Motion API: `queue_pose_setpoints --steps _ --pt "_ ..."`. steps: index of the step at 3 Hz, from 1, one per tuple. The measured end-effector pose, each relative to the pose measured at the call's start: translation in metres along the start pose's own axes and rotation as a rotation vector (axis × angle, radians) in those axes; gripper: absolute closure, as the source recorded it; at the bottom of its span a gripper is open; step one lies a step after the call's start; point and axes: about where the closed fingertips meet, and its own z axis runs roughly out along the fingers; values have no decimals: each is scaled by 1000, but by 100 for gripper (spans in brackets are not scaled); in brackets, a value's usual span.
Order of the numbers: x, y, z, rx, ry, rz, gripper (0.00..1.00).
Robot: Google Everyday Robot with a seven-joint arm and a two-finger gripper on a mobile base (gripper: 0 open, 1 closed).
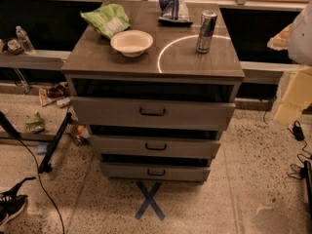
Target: Open middle drawer
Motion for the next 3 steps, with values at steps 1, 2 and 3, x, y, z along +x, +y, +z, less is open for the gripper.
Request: queue_pose_setpoints --steps 1,2,3 --pt "0 0 0 0 0 0 0" --pt "-14 5 23 -72 -74 -45 0" --pt "-39 16 82 -179 -129 -81 0"
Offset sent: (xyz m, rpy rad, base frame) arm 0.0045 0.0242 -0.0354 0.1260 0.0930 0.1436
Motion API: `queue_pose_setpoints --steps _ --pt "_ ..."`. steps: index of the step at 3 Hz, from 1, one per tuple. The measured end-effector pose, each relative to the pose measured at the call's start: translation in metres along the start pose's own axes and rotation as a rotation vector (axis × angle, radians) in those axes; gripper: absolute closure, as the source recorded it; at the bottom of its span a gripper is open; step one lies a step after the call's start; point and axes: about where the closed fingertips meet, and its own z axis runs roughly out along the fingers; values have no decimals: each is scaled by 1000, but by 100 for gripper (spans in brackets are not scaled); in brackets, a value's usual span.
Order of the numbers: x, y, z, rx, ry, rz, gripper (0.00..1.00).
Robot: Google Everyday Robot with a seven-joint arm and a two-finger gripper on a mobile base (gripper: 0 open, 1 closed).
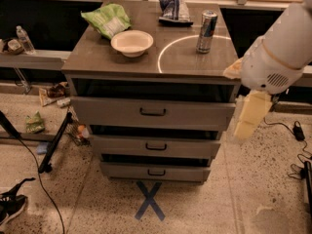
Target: Open middle drawer
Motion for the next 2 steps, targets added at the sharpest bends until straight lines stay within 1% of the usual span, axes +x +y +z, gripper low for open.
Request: queue_pose_setpoints --steps 1,2 --pt "-13 6 61 -32 -21 -62 0" --pt "-20 13 119 -12 -28 -113 0"
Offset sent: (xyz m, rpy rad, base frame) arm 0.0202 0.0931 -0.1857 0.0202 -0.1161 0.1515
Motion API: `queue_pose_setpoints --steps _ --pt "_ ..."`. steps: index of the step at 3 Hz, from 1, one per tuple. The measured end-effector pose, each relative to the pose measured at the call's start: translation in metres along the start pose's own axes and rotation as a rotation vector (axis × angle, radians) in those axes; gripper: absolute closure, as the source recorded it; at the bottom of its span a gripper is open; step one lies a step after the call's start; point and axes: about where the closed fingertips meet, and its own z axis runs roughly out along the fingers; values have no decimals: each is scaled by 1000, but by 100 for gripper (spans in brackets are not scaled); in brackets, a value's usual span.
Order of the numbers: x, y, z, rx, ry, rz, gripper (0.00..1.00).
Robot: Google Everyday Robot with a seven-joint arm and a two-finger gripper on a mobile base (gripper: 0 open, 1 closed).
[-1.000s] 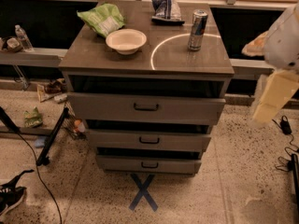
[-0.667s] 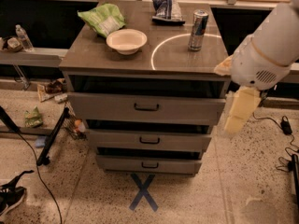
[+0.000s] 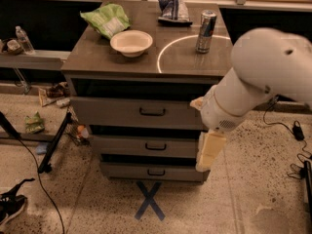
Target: Open middle drawer
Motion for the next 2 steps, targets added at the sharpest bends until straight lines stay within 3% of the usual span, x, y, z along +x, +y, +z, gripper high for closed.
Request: queue_pose_setpoints --steps 1,2 --pt "-13 -4 57 59 -2 -29 0" --pt "-13 -4 57 57 -1 -30 0"
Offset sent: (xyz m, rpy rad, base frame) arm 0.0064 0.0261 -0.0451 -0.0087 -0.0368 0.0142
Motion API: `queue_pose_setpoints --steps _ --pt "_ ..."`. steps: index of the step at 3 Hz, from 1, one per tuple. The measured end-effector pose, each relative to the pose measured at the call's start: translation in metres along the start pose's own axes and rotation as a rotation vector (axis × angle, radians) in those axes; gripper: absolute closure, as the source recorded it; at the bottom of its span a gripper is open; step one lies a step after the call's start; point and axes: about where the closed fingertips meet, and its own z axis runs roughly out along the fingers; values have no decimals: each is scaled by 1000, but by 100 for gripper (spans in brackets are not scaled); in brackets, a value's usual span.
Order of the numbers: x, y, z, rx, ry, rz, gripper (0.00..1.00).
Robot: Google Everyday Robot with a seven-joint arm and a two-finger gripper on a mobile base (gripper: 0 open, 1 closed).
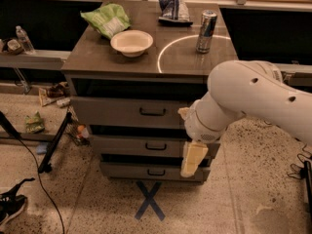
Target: Open middle drawer
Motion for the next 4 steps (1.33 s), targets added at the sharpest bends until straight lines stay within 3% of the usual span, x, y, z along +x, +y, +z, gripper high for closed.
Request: queue_pose_setpoints --steps 1,2,3,4 --pt "10 2 38 -36 -5 14 0" --pt "40 7 103 -39 -18 36 0" --pt "56 3 143 -2 -23 30 0" --pt "59 2 147 -1 -22 35 0"
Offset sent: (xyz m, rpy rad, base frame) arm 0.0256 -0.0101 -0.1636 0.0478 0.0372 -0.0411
